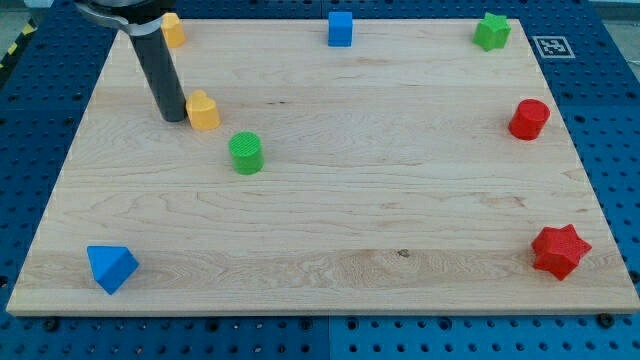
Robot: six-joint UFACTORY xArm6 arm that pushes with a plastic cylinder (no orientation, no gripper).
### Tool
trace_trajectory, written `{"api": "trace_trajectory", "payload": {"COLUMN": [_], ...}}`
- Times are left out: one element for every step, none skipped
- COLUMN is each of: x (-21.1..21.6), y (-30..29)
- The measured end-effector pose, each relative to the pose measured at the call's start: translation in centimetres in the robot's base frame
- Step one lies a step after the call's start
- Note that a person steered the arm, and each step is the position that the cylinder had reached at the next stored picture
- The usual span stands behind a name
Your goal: Push the yellow heart below the yellow hexagon
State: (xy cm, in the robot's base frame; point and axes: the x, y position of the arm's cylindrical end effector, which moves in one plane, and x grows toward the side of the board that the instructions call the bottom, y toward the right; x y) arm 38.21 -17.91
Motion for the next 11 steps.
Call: {"api": "trace_trajectory", "payload": {"x": [1.9, 4.2, 3.1, 0.9, -0.9, -2.5, -3.1, -5.5, -7.6, -8.7, -9.7], "y": [0.8, 3.1, 4.7, 4.3, 3.2, 3.2, 4.3, 4.3, 4.1, 3.2, 1.6]}}
